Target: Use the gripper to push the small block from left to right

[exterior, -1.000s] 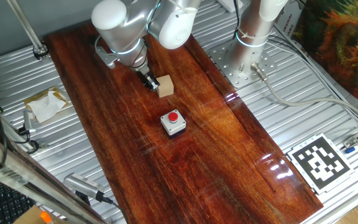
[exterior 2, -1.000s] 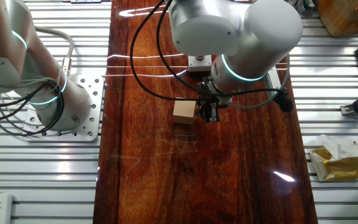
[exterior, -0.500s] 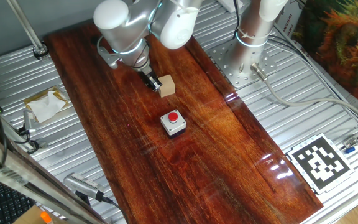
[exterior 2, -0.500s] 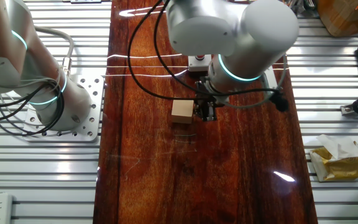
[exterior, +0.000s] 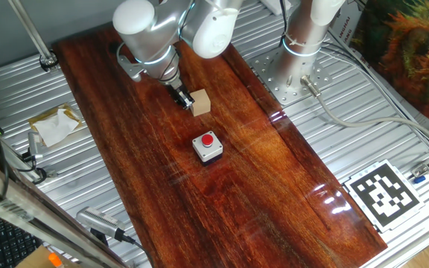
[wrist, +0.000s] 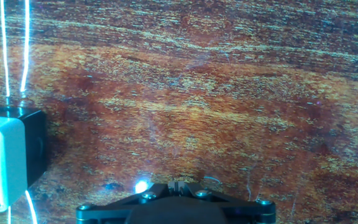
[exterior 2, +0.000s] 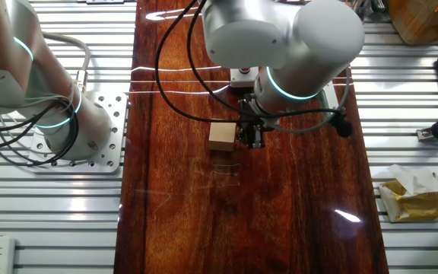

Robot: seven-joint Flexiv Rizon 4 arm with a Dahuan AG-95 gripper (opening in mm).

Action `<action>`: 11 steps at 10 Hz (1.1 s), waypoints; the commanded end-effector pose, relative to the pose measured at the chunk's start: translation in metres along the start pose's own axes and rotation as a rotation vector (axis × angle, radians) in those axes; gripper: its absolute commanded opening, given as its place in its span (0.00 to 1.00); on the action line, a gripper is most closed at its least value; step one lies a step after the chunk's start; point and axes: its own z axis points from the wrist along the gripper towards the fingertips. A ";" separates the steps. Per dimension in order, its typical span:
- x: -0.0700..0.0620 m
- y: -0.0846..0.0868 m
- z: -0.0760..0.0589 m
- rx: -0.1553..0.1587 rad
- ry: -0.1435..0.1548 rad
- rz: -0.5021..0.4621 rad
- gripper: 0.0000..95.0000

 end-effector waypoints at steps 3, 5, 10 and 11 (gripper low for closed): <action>0.001 0.000 -0.001 0.001 0.000 0.000 0.00; 0.001 0.000 0.000 0.002 0.003 0.003 0.00; 0.001 0.001 0.001 0.001 0.002 -0.003 0.00; 0.002 0.001 0.001 0.001 0.002 -0.006 0.00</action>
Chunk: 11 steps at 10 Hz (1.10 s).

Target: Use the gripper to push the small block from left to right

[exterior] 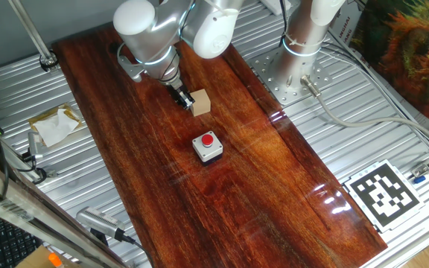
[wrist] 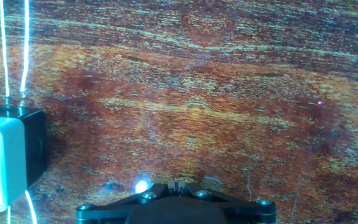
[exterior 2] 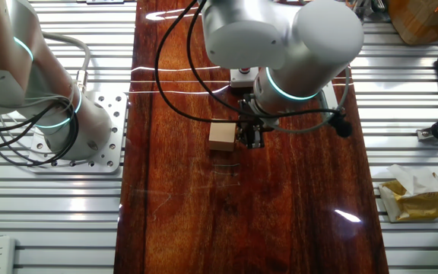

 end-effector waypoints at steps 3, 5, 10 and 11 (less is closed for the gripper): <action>0.004 0.002 0.001 0.000 -0.003 -0.005 0.00; 0.005 0.003 0.002 -0.002 -0.005 -0.005 0.00; 0.005 0.003 0.002 0.001 -0.004 -0.002 0.00; 0.005 0.003 0.002 0.001 -0.004 -0.001 0.00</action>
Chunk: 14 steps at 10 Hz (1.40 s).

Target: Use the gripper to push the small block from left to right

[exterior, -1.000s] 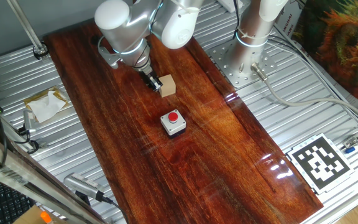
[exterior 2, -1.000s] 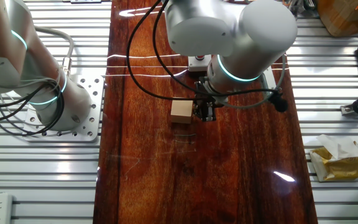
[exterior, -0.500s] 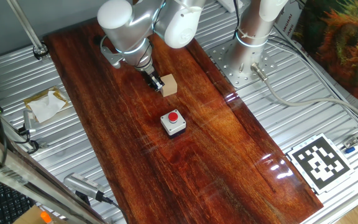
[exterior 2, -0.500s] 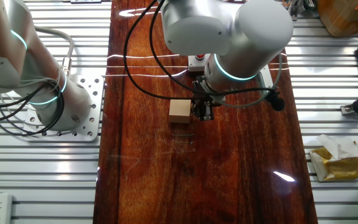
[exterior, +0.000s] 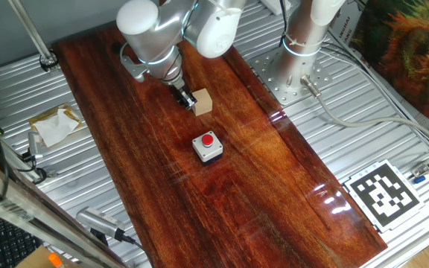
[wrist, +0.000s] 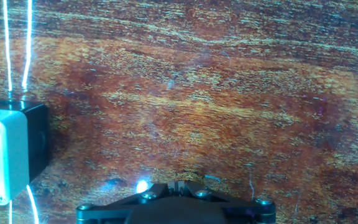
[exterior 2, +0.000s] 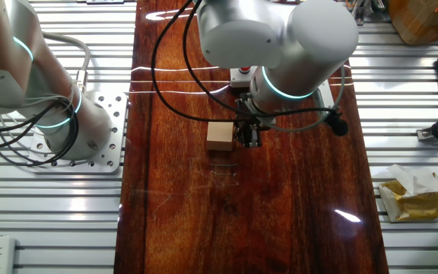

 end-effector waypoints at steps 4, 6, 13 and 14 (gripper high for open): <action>0.000 0.000 0.005 0.006 -0.001 0.002 0.00; -0.001 0.001 0.010 0.007 -0.002 0.002 0.00; -0.001 0.001 0.010 0.002 -0.003 0.011 0.00; -0.001 0.000 0.009 0.002 -0.007 0.013 0.00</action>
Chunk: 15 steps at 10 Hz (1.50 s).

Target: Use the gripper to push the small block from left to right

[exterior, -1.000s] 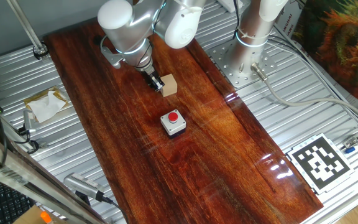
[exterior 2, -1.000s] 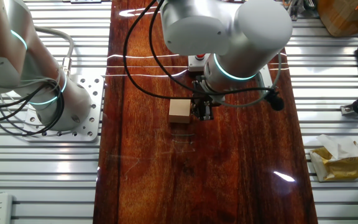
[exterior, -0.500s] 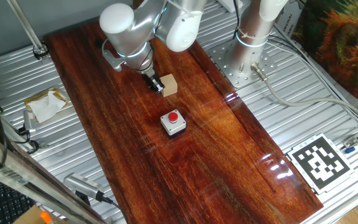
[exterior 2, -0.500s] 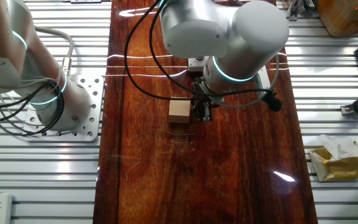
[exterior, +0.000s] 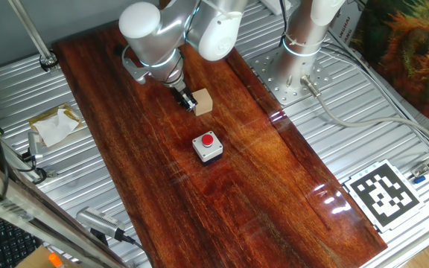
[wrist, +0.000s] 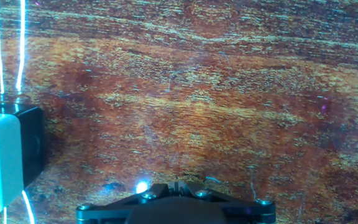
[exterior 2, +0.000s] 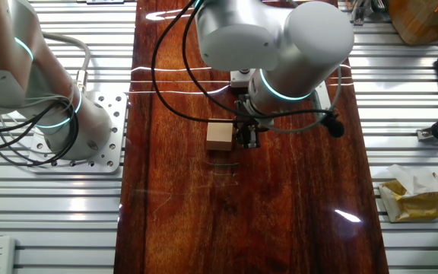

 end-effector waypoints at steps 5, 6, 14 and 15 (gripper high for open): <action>-0.018 -0.009 -0.019 0.010 -0.045 0.008 0.00; -0.022 -0.011 -0.024 0.012 -0.053 0.010 0.00; -0.107 -0.015 -0.123 0.042 -0.149 0.006 0.00; -0.108 -0.010 -0.134 0.075 -0.177 -0.013 0.00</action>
